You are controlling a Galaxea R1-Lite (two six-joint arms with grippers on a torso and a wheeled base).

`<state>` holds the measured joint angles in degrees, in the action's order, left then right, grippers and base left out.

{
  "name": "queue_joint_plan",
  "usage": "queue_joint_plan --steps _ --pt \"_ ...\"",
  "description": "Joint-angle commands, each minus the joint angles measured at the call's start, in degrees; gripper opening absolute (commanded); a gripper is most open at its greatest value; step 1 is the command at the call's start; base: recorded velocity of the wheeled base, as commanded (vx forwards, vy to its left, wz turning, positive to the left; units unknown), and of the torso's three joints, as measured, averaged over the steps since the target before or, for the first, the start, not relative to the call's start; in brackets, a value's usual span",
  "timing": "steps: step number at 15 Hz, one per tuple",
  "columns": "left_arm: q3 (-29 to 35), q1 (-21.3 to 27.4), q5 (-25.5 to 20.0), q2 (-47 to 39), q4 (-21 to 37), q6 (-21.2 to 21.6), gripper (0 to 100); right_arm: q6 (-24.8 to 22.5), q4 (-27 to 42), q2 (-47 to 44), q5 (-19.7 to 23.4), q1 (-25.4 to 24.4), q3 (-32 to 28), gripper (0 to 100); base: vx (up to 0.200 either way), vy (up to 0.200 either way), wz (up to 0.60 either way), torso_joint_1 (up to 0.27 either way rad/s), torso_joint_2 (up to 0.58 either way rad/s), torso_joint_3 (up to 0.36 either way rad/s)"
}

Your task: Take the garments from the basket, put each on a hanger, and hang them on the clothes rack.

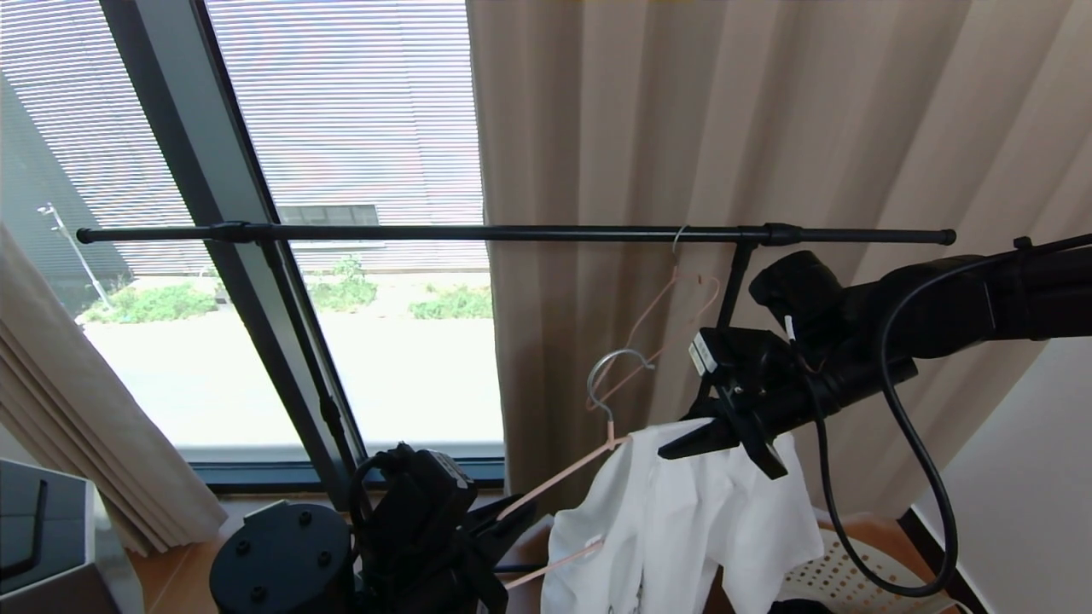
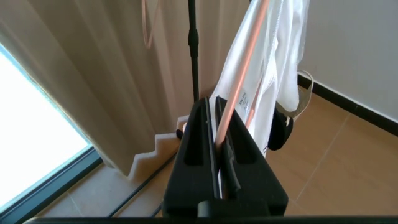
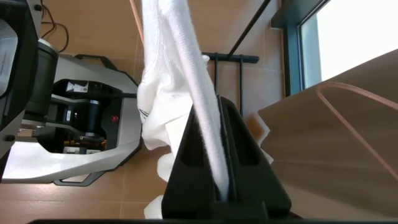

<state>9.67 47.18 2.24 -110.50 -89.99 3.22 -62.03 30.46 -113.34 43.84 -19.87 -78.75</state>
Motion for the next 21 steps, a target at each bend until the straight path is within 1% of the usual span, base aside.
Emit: queue_joint_plan --steps 1,7,8,10,13,14,15,17,18,19,20,21 --pt "0.0 0.02 -0.05 -0.16 -0.01 0.03 0 -0.03 0.03 0.22 0.02 0.01 0.18 0 0.0 0.0 0.0 0.0 0.0 0.0" --pt "-0.09 -0.51 -0.22 -0.16 -0.01 0.12 0 -0.03 0.12 0.66 0.02 -0.08 0.26 0 0.0 0.0 0.0 0.0 0.0 0.0" --pt "-0.09 -1.12 -0.22 -0.16 -0.01 0.74 100 -0.03 0.12 0.92 0.02 0.01 0.26 0 0.0 0.0 0.0 0.0 0.0 0.0" --pt "-0.09 -1.39 -0.31 -0.16 -0.01 0.91 100 -0.03 0.21 1.01 0.02 0.01 0.35 0 0.0 0.0 0.0 0.0 0.0 0.0" --pt "-0.61 -4.11 -5.14 1.25 -0.01 0.47 100 0.15 0.21 1.63 -0.07 0.1 0.35 0 0.0 0.0 0.0 0.0 0.0 0.0" --pt "-1.05 -5.43 -7.43 2.65 -0.01 -0.58 100 0.59 0.12 2.24 -0.6 0.27 0.35 0 0.0 0.0 0.0 0.0 0.0 0.0" --pt "-0.97 -6.84 -9.27 3.71 -0.01 -1.99 100 1.29 0.03 2.51 -2.18 0.36 0.26 0 0.0 0.0 0.0 0.0 0.0 0.0" --pt "-0.26 -11.41 -14.9 5.82 -0.01 -6.47 100 1.73 -0.49 3.91 -10.97 0.36 0.0 0 0.0 0.0 0.0 0.0 0.0 0.0" --pt "0.26 -13.87 -18.15 5.91 -0.01 -8.4 100 1.73 -0.58 4.7 -14.39 0.27 0.0 0 0.0 0.0 0.0 0.0 0.0 0.0" --pt "0.35 -14.75 -19.03 5.82 -0.01 -9.37 100 1.82 -0.58 5.23 -15.36 0.27 0.0 0 0.0 0.0 0.0 0.0 0.0 0.0" --pt "1.23 -16.33 -20.35 4.94 -0.01 -11.83 100 2.26 -0.58 6.9 -18.09 0.18 0.0 0 0.0 0.0 0.0 0.0 0.0 0.0" --pt "2.02 -16.33 -20.17 4.32 -0.01 -11.92 100 3.23 -0.58 8.13 -19.84 0.1 0.0 0 0.0 0.0 0.0 0.0 0.0 0.0"
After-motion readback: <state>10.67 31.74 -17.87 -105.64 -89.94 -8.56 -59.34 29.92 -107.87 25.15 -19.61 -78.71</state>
